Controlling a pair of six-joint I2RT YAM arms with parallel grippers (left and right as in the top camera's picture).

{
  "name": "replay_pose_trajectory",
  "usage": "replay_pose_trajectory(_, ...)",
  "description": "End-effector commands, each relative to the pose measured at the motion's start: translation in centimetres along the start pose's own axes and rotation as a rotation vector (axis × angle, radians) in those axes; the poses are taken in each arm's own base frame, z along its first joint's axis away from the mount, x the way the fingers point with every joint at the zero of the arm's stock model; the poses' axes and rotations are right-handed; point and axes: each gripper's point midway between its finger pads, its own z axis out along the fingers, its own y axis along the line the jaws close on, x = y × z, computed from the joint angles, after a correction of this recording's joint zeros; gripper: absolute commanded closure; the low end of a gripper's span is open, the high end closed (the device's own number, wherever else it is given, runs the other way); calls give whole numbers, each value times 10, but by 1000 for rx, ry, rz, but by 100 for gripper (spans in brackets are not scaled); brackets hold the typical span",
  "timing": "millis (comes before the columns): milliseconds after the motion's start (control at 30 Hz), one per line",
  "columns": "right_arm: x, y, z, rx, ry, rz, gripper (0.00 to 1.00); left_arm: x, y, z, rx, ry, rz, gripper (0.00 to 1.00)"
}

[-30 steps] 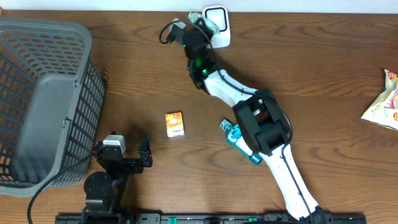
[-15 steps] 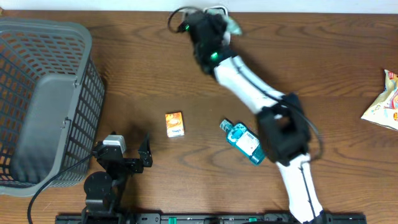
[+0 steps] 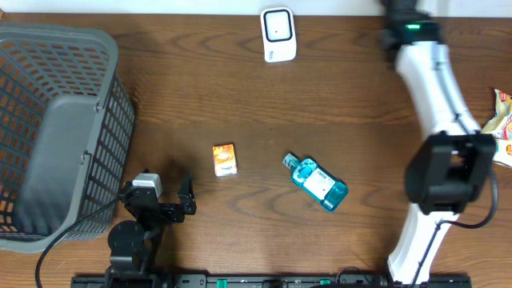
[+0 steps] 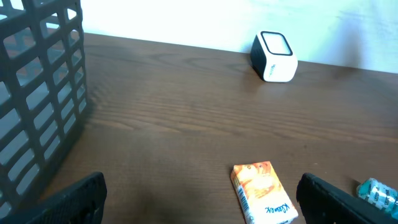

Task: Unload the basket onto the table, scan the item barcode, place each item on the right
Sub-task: 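Carry the wipe pack right and drop it beside the snack bag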

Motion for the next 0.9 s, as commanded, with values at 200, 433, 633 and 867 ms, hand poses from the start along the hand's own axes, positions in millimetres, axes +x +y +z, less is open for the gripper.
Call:
replay_pose_trajectory(200, 118, -53, 88, -152, 273, 531, 99, 14, 1, 2, 5, 46, 11, 2)
replay_pose_trajectory(433, 141, -65, 104, -247, 294, 666, 90, 14, 1, 2, 5, 46, 11, 2)
replay_pose_trajectory(633, 135, -78, 92, -241, 264, 707, 1, 14, 1, 2, 5, 46, 11, 2)
replay_pose_trajectory(867, 63, -84, 11, -510, 0, 808, 1, 14, 1, 2, 5, 46, 11, 2)
